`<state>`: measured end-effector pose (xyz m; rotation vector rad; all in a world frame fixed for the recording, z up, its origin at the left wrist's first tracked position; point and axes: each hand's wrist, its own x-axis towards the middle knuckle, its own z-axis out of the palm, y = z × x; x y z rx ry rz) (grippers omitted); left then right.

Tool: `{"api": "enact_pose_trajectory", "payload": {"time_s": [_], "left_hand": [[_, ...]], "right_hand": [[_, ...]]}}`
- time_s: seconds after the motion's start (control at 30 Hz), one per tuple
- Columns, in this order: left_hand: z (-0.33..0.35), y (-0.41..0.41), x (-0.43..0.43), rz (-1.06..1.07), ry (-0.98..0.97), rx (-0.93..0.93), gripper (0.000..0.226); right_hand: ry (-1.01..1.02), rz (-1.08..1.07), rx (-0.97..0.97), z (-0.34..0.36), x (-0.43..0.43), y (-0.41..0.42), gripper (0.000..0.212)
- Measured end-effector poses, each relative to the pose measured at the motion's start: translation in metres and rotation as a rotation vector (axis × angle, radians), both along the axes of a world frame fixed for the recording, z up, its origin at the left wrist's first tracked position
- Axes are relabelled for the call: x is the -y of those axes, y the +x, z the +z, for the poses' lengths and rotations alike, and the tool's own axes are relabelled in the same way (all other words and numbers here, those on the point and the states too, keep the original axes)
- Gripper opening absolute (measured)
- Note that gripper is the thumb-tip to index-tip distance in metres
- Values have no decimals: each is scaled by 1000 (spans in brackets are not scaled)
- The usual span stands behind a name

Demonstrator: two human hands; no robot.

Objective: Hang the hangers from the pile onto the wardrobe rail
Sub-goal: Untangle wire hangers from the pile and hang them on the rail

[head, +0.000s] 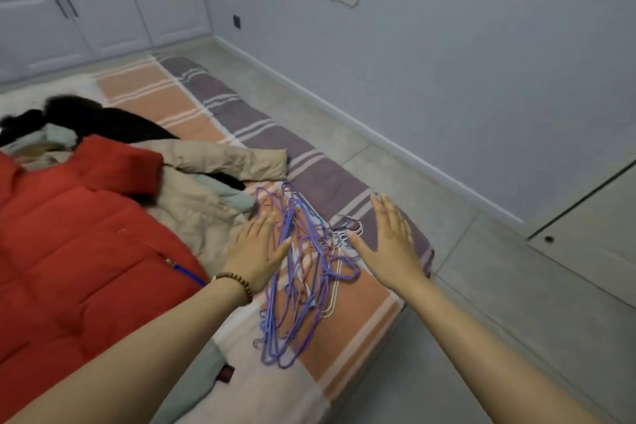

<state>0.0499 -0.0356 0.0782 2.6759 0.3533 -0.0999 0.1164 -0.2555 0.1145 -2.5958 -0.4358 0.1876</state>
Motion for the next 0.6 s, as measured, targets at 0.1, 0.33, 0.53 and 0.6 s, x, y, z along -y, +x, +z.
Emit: {"api": "enact_pose_trajectory", "payload": {"time_s": [0.1,0.33,0.53,0.6], "left_hand": [[-59,-8,-16,88,-2,-79,67],[-162,-29,-12,201,-81,-252,66],[-218,-39,5,314,-238,-349,64],[-232,-41,7,379,-304,-377,65]], "right_hand": [[6,52,-109,-67,-18,2,81],[15,71,-364,-200,-39,-5,84],[102,-24,-542,-274,-47,-20,71],[144,-78,-621,-290,-50,-24,71]]}}
